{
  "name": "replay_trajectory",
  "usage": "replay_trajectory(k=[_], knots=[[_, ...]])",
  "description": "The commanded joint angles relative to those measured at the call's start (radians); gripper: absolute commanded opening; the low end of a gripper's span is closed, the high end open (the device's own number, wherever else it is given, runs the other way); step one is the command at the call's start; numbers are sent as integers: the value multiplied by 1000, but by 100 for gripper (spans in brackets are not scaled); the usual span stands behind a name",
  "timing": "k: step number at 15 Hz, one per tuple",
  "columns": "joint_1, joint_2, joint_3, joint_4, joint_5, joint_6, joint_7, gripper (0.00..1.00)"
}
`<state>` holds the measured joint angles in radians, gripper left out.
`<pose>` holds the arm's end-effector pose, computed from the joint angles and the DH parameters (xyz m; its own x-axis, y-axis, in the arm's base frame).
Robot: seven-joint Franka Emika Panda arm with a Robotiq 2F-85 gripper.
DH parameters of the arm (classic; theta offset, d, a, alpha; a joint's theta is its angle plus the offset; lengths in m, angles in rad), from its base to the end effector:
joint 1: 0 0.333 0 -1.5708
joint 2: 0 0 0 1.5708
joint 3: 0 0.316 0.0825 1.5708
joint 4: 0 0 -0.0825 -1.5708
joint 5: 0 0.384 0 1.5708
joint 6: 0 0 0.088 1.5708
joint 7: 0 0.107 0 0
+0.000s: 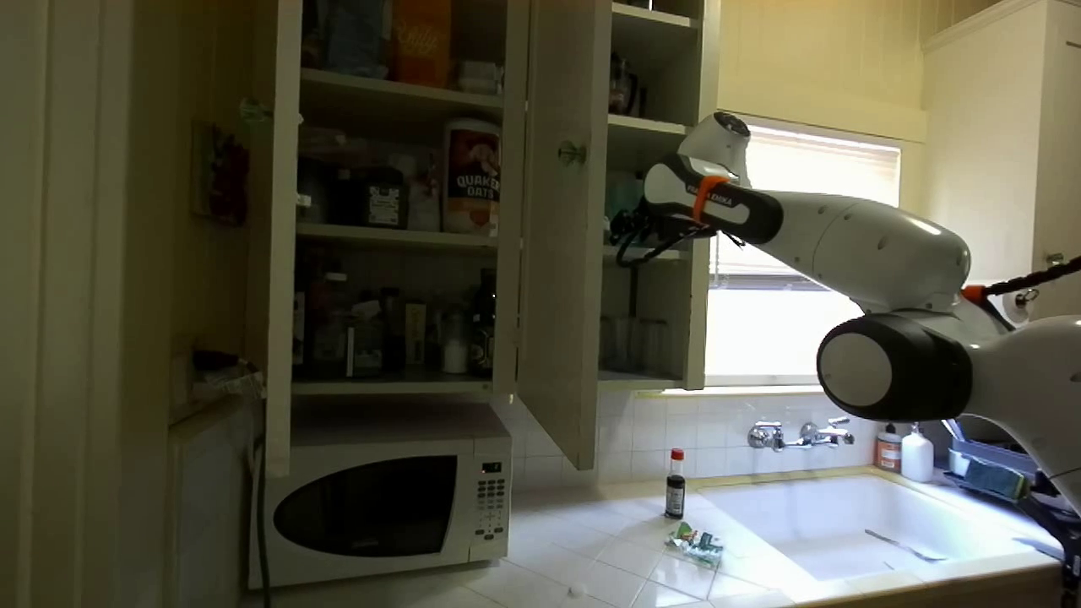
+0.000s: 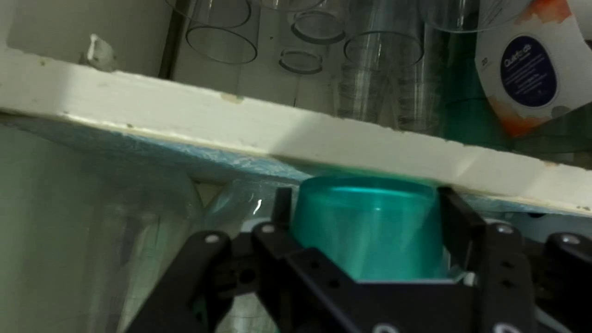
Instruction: Put the cup inside the cupboard
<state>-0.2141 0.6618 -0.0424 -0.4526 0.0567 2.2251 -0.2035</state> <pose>0.6844 -0.1584 0.8064 0.4636 0.0799 0.8825 -0.1296 -0.9791 0.1567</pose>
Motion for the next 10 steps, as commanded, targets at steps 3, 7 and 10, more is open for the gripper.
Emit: replay_trajectory(k=[3,7,10], knots=[[-6,12,8,-6,-4,23,57,51],[-6,15,4,0,-7,14,78,100],[-4,13,-5,-2,-15,7,109,100]])
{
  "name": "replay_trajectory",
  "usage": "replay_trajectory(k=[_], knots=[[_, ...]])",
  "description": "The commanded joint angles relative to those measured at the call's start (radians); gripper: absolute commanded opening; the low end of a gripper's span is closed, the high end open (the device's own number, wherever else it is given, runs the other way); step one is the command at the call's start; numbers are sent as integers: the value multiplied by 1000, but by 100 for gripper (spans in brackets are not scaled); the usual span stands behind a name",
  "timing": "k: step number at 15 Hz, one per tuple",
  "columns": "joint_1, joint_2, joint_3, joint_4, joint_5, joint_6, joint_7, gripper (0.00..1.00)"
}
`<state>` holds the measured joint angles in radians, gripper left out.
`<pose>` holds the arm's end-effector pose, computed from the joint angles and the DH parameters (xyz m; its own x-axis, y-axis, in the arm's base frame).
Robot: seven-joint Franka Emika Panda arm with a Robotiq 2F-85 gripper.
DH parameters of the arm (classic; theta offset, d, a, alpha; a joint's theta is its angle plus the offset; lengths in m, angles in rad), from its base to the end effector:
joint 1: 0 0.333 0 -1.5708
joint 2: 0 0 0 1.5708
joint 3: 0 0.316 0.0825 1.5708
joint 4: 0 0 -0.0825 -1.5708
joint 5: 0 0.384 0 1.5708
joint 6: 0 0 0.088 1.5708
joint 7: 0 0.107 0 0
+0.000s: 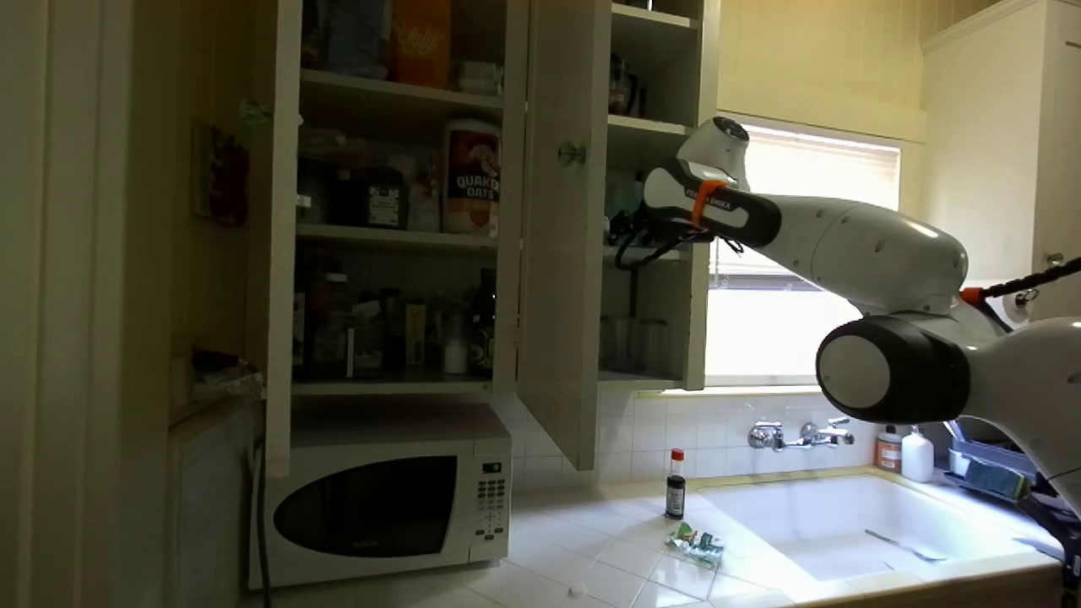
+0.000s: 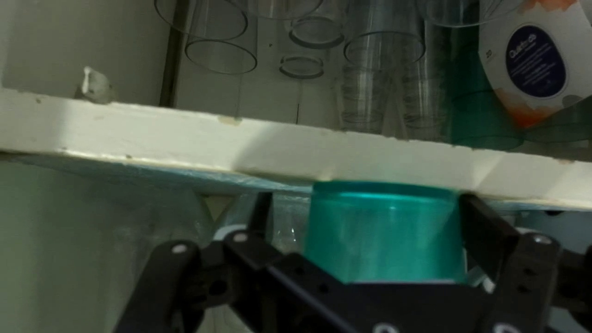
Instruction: Put the cup inside the cupboard
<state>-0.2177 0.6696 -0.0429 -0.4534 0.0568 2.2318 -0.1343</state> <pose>0.6874 -0.1618 0.8014 0.4552 0.0100 0.8903 -0.1653 -0.9816 0.0955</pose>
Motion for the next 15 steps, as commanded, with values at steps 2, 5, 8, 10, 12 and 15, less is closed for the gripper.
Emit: replay_trajectory(k=[2,5,8,10,12,15], knots=[[2,4,-11,0,-20,1,58,100],[9,3,-22,2,-30,4,83,100],[23,-12,-32,-6,-41,16,98,100],[34,-16,-38,-4,-54,17,105,100],[43,-20,-45,-3,-69,19,117,100],[51,-26,-59,-2,-87,21,143,100]])
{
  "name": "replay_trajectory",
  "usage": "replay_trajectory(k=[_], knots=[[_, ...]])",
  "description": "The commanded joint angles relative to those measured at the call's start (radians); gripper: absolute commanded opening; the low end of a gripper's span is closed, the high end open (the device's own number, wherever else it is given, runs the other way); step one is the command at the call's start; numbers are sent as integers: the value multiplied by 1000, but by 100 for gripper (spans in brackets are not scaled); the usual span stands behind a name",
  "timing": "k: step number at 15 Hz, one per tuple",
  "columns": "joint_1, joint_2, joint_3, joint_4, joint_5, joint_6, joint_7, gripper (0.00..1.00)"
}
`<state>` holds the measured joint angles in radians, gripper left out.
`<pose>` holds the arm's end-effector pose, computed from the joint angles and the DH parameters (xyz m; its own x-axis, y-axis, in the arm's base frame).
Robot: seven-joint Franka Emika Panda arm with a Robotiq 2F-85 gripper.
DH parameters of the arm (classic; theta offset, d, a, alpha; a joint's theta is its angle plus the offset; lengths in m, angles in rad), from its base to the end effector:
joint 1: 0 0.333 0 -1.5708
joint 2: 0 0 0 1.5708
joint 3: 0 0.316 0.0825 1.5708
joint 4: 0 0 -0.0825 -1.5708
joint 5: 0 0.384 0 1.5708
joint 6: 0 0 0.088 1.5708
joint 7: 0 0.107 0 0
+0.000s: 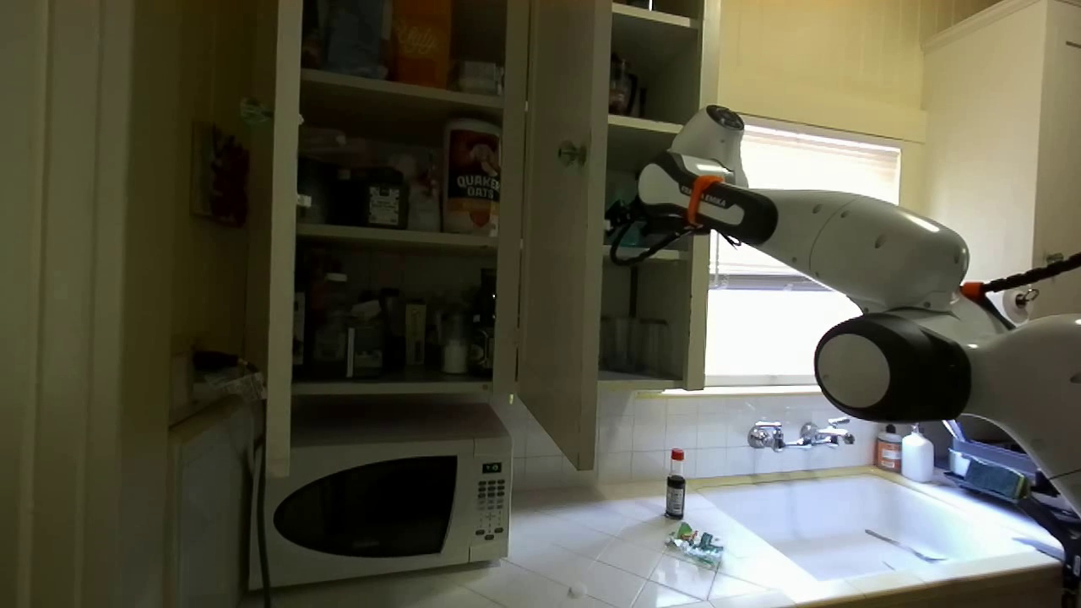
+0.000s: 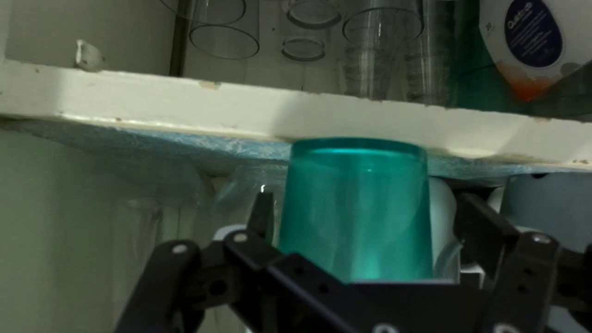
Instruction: Put the cup inside the cupboard
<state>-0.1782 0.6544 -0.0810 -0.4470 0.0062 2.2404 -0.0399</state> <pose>0.6816 -0.1439 0.8164 0.4238 -0.0217 0.9055 -0.2205 -0.9721 0.0799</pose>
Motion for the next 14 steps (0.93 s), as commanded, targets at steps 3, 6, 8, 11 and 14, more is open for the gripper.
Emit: replay_trajectory(k=[3,6,8,11,14], knots=[[15,-16,-36,-12,-53,5,85,100],[16,-15,-43,-13,-58,3,108,72],[17,-13,-40,-12,-55,10,106,68],[20,-11,-40,-10,-57,16,98,53],[19,-7,-35,-11,-54,23,81,53]])
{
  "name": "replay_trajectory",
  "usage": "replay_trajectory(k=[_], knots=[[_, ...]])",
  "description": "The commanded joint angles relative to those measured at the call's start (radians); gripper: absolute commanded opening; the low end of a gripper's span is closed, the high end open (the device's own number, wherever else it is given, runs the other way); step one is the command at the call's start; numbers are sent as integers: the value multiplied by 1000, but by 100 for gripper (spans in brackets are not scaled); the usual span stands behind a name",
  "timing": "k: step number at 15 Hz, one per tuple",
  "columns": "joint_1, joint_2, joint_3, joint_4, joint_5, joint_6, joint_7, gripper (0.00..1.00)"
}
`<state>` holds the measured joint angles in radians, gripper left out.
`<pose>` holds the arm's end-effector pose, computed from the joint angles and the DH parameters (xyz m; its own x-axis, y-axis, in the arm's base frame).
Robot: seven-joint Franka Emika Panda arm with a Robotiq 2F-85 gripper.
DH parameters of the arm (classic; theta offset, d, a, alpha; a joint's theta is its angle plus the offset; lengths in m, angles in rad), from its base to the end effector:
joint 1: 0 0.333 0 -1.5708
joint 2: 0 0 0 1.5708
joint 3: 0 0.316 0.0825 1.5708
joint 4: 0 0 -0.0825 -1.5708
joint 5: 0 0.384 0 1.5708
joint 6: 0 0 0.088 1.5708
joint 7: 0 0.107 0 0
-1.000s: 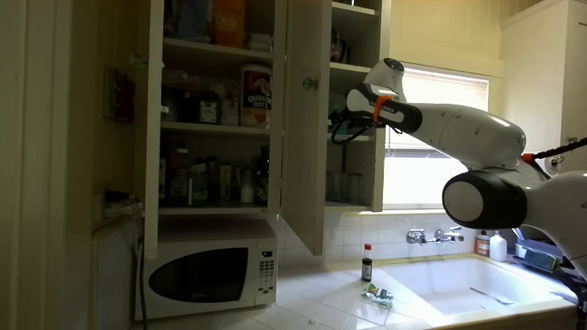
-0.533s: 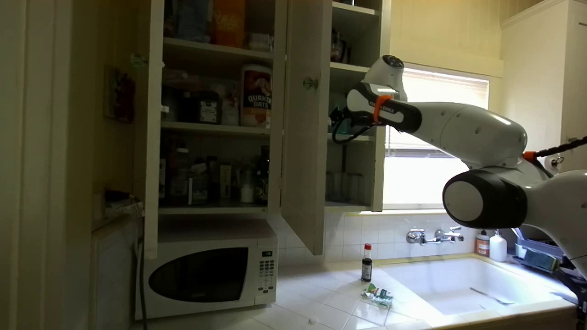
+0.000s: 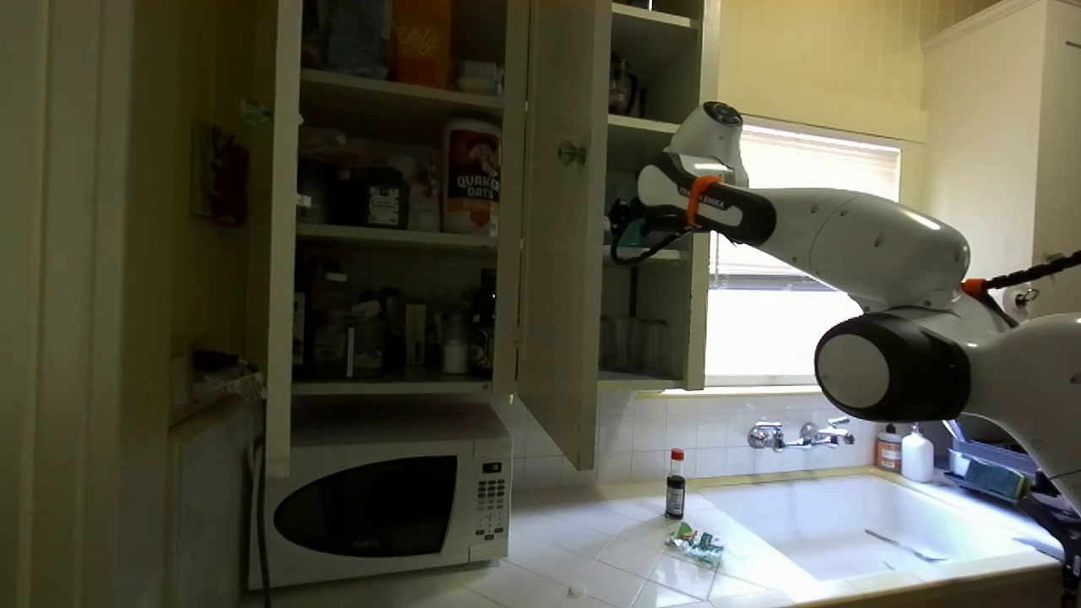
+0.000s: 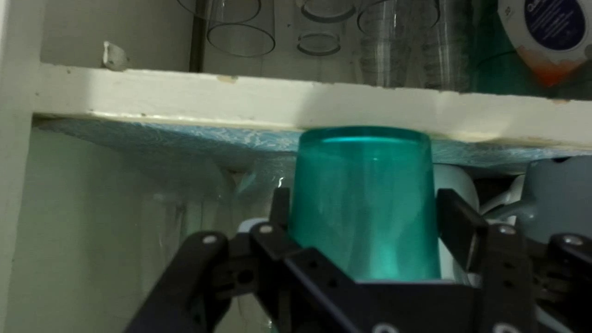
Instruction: Put the cup inside the cupboard
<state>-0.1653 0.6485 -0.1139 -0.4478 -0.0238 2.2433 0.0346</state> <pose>0.6784 -0.1437 0.8211 0.4054 -0.0618 0.9120 -0.2772 -0.9591 0.0582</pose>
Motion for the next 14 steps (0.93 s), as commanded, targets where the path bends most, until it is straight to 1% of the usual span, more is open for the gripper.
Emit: replay_trajectory(k=[1,8,14], knots=[[6,0,-2,-12,-24,20,4,53],[0,23,11,-12,-18,78,-76,53],[3,28,17,-18,-16,94,-105,53]])
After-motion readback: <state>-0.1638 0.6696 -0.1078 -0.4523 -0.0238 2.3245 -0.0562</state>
